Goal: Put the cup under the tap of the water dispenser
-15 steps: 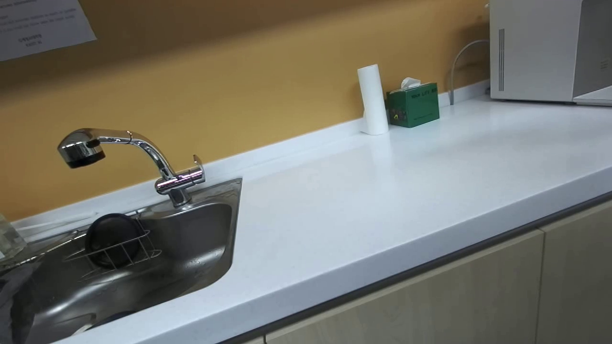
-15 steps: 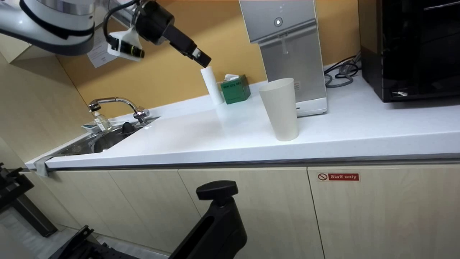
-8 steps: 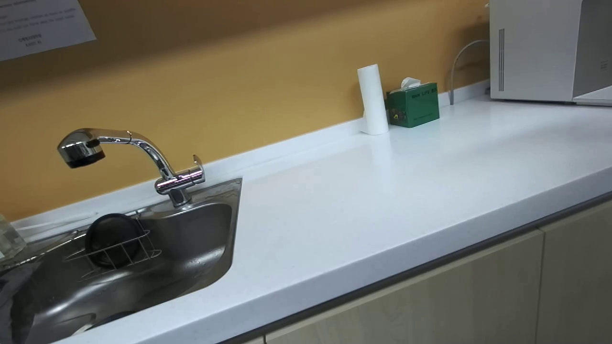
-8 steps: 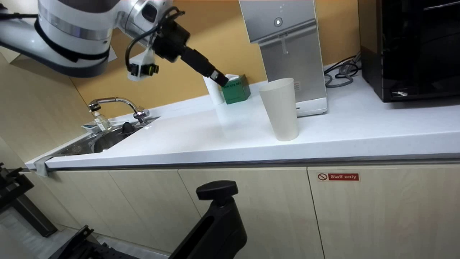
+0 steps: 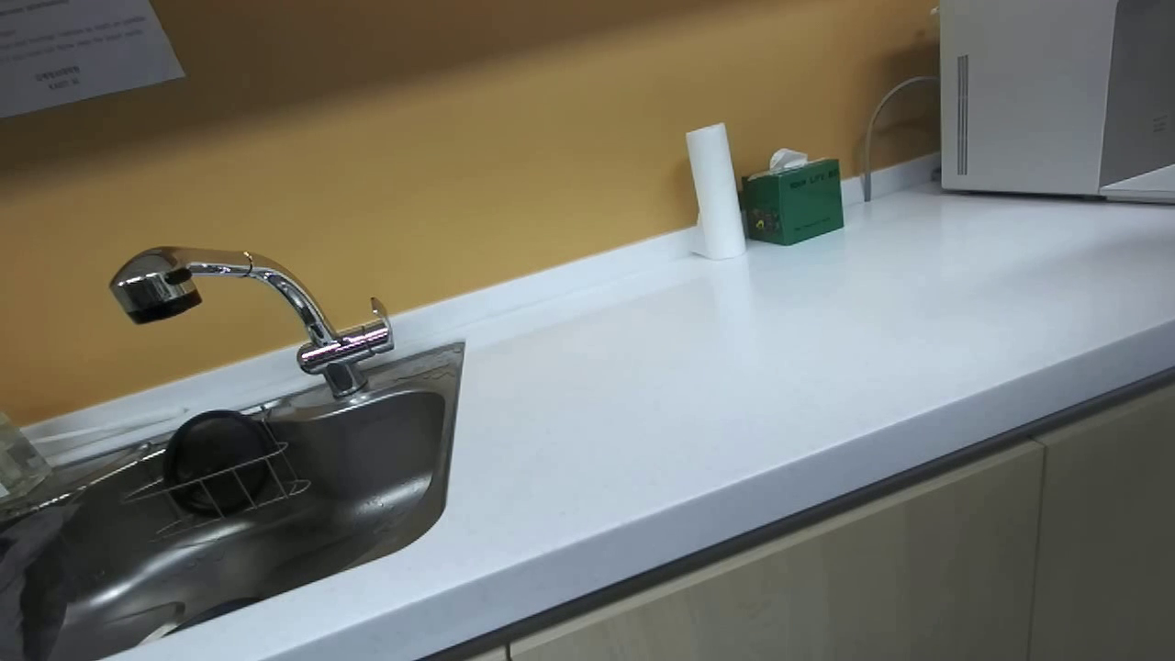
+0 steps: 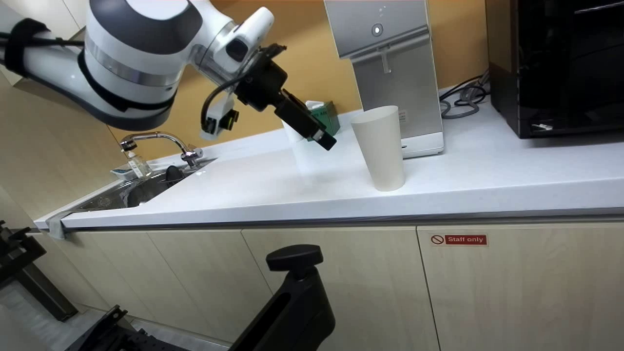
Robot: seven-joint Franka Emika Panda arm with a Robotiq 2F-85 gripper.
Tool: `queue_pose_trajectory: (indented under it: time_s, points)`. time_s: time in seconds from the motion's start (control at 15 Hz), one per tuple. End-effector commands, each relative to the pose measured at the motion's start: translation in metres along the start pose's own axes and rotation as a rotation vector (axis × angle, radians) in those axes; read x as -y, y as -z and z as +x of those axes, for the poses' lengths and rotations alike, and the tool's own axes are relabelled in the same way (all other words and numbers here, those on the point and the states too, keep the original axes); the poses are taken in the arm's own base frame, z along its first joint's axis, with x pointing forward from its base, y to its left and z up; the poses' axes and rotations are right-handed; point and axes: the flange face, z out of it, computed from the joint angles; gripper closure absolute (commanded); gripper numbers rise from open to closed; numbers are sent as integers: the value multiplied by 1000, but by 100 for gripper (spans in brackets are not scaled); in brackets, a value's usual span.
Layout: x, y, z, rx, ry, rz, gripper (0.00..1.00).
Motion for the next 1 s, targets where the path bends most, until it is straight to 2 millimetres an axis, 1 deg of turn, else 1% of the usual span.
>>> queue_pose_trajectory:
  time_s: [0.0, 0.13, 0.2, 0.33, 0.53, 0.73, 0.93]
  points:
    - [-4, -14, 3, -36, 32, 8, 0]
    - [-8, -12, 6, -81, 86, -9, 0]
    - [-9, -13, -1, -41, 82, -4, 0]
    - [-12, -14, 1, -59, 97, -14, 0]
    - [-11, -13, 1, -64, 105, -13, 0]
    - [-7, -13, 3, -93, 126, 25, 0]
    - [-5, -4, 7, -149, 172, 80, 0]
